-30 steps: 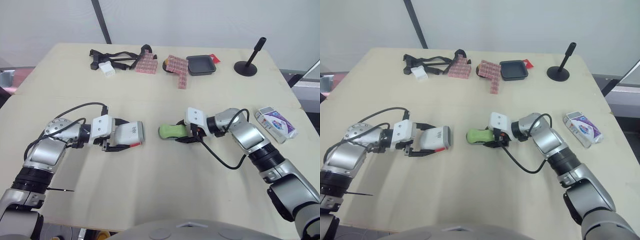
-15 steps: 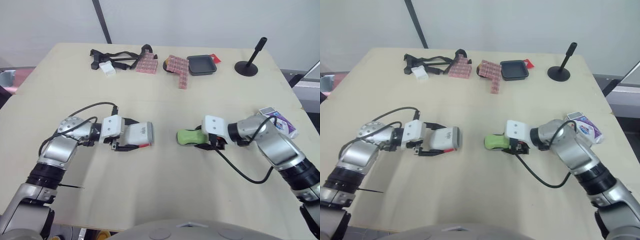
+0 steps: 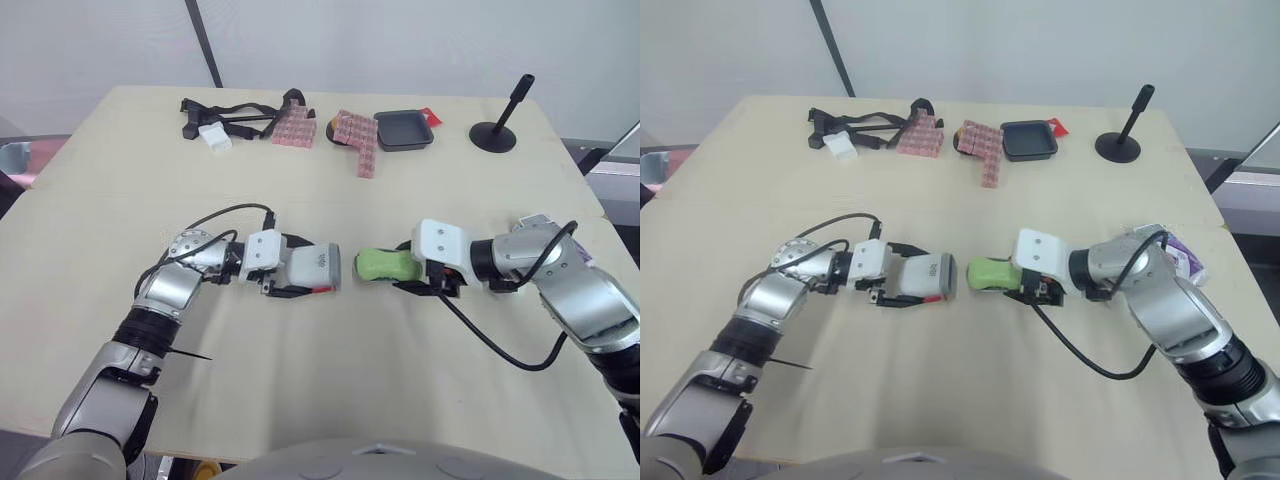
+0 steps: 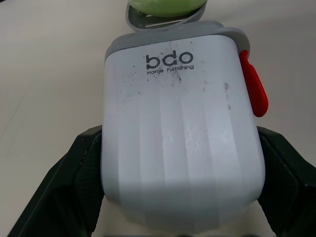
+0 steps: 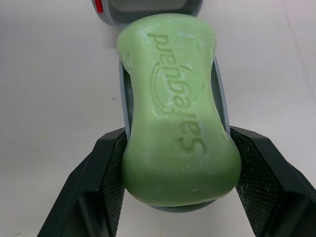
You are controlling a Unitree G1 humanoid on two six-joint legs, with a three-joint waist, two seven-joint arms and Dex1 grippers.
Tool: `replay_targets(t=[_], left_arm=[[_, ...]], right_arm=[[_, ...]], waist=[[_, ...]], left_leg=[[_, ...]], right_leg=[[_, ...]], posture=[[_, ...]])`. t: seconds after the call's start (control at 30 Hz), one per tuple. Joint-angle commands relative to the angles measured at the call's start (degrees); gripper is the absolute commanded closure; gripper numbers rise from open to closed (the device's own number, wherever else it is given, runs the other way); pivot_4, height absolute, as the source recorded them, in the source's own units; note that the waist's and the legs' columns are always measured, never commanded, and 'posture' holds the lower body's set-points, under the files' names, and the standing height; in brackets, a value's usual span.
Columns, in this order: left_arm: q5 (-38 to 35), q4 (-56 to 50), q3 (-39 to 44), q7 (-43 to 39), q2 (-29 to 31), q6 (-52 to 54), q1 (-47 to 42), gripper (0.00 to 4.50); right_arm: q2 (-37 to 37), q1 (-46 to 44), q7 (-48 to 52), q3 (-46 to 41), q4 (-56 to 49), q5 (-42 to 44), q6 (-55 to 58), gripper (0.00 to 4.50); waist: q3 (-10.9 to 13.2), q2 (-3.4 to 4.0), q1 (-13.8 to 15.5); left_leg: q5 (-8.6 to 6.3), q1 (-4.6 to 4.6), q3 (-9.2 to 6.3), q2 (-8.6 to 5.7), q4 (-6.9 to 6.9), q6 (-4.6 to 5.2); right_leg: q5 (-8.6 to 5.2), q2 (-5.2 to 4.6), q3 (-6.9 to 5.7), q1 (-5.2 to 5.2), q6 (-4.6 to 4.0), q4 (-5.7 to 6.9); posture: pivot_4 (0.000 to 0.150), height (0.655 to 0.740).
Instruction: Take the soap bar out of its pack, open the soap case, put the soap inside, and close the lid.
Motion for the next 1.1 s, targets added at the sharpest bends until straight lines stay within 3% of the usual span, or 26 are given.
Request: replay_targets(t=[0.03, 0.93, 1.0, 1.1], left_arm=[[0.79, -0.47, -0.50, 0.58, -0.57, -1.77, -1.21, 1.01], [4.80, 4.03, -3.29, 3.39, -6.89, -4.88, -5.62, 1.01], [4.80, 4.20, -3.42, 3.66, -6.93, -5.13, -5.59, 1.01], [4.25, 3.65, -3.04, 3.71, -6.65, -4.82, -4.95, 1.01]], right_arm=[[0.09, -1.84, -0.28, 0.89, -2.09, 0.56, 0.38, 1.93], [4.29, -9.96, -1.11, 9.86, 2.03, -2.36, 0.88, 1.93], [5.24, -10.70, -1.88, 9.78, 2.86, -2.62, 1.09, 0.90], [5.43, -10.72, -2.17, 8.87, 3.19, -2.71, 1.32, 0.15]], waist=[[0.00, 0.00, -0.01], [0.00, 0.00, -0.04], [0.00, 0.00, -0.04], [0.00, 0.00, 0.14]], left_leg=[[0.00, 0.00, 0.00, 0.00, 0.00, 0.00], [0.02, 0.00, 0.01, -0.01, 0.01, 0.02], [0.02, 0.00, 0.01, 0.00, 0.01, 0.02], [0.02, 0.01, 0.01, -0.01, 0.01, 0.02]], right_leg=[[0.00, 0.00, 0.00, 0.00, 0.00, 0.01], [0.00, 0.00, 0.03, 0.00, 0.00, 0.11], [0.00, 0.00, 0.03, 0.00, 0.00, 0.11], [0.00, 0.00, 0.03, 0.00, 0.00, 0.11]], posture=[[0.150, 0.7400], [0.150, 0.7400], [0.150, 0.7400], [0.150, 0.7400]])
